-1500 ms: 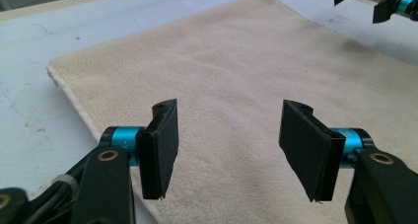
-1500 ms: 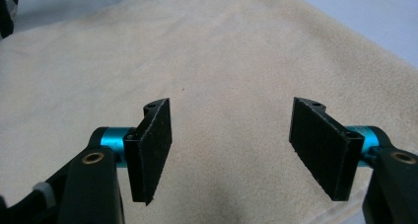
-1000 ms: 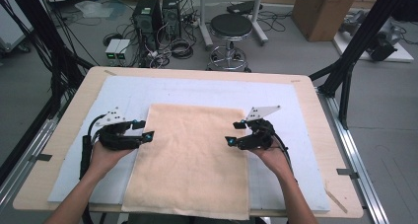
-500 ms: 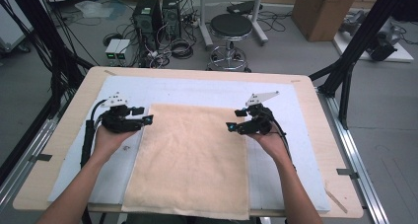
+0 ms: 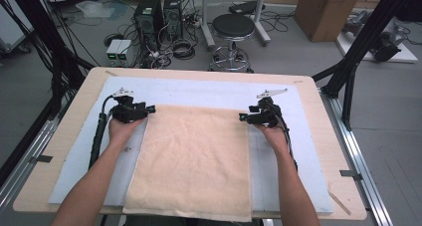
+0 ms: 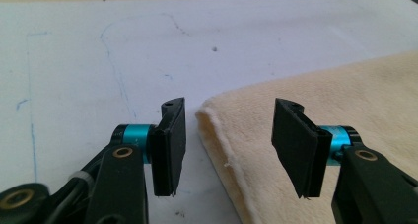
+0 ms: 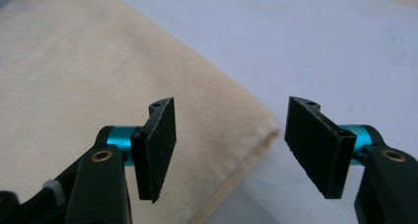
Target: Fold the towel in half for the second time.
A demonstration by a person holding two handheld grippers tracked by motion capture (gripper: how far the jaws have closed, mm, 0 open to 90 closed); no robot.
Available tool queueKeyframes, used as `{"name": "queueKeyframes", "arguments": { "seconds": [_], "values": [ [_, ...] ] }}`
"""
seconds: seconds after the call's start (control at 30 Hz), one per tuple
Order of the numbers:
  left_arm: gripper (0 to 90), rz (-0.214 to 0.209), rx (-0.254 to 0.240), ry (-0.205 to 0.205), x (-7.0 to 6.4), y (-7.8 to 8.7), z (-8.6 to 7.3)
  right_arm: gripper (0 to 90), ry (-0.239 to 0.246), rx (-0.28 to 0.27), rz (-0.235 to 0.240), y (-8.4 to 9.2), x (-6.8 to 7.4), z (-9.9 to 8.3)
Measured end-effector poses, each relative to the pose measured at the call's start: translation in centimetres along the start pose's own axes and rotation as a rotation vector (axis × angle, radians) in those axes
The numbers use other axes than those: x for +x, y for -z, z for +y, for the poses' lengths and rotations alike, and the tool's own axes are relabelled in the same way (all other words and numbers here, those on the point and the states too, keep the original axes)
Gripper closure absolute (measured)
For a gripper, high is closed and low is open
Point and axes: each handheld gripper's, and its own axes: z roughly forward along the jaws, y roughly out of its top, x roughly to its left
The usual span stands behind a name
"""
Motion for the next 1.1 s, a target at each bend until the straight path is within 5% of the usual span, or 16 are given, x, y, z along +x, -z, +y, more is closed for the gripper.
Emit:
{"name": "queueKeyframes", "arguments": {
  "seconds": [0.07,0.17,0.23,0.33,0.4,0.53,0.83,1.1],
  "values": [
    [45.5,0.02,0.029,0.015,0.4,-0.5,-0.1,35.8,-0.01,0.027,0.002,-0.4,-0.4,0.0],
    [44.0,-0.003,0.057,0.08,1.0,-1.3,-0.4,35.9,-0.029,0.049,0.008,-1.2,-0.8,-0.1],
    [44.4,-0.007,0.059,0.086,1.1,-1.6,-0.4,37.5,-0.047,0.085,0.007,-2.0,-1.1,-0.4],
    [58.3,-0.039,0.09,0.068,0.8,-2.1,0.0,56.9,-0.059,0.067,0.038,-2.1,-1.4,-0.5],
    [71.7,-0.029,0.1,0.039,0.3,-2.4,0.0,69.4,-0.025,0.078,0.042,-2.4,-1.1,-0.3],
    [85.5,-0.013,0.078,0.05,0.5,-2.1,0.2,79.5,-0.013,0.087,0.071,-2.8,-0.7,0.3],
    [86.2,0.03,-0.004,0.0,0.8,-0.3,3.2,80.8,0.011,0.065,0.059,-2.5,-0.1,3.5],
    [86.2,0.039,-0.126,-0.021,0.9,1.7,6.8,81.4,0.031,-0.062,0.023,-0.3,-0.3,6.8]
  ]
}}
